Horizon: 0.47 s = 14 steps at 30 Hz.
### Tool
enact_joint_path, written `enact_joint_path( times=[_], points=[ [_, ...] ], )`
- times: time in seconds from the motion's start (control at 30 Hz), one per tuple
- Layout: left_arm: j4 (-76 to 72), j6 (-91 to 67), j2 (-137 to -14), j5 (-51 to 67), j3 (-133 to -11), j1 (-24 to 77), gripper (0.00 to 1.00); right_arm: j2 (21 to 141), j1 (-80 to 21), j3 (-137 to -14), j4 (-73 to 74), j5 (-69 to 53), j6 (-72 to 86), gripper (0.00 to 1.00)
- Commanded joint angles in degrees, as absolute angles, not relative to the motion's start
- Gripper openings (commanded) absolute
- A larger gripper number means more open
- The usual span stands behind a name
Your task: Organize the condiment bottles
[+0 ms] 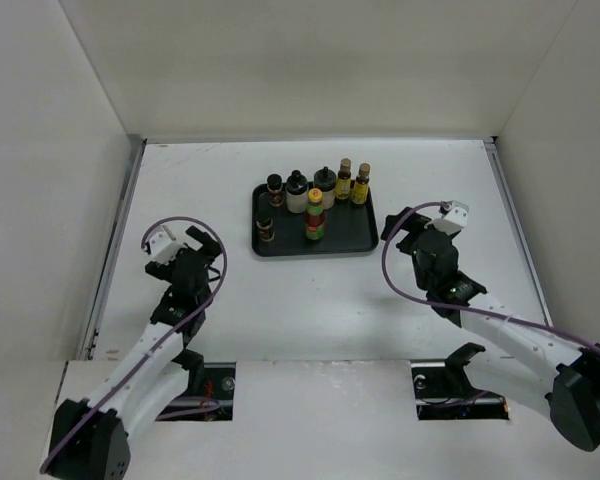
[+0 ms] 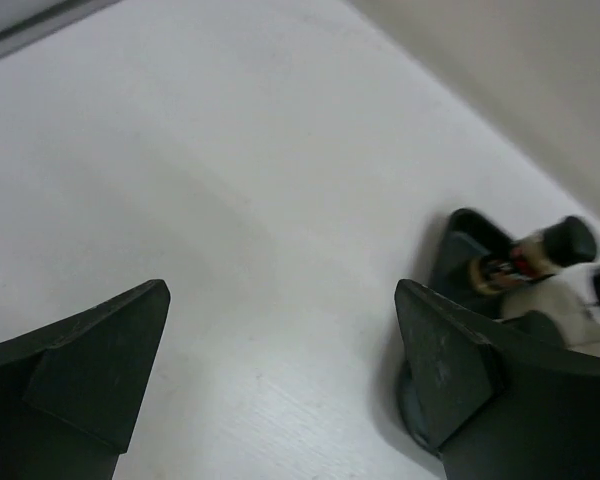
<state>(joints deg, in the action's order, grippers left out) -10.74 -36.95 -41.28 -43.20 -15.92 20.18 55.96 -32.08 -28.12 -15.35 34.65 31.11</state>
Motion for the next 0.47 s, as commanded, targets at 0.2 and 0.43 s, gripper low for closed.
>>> enact_joint_path(
  times=[0.2,0.43],
  points=[
    [-5.54,-44.83,-54.50,-28.65,-21.36,15.77,1.00,57.30,-30.72,-28.48,-15.73,35.34,33.57,1.00],
    [-3.43,-44.21,-50.54,-30.23,-21.53,16.04,1.00,58.01,-30.98,-28.56,-16.17,34.19,33.66,1.00]
  ],
)
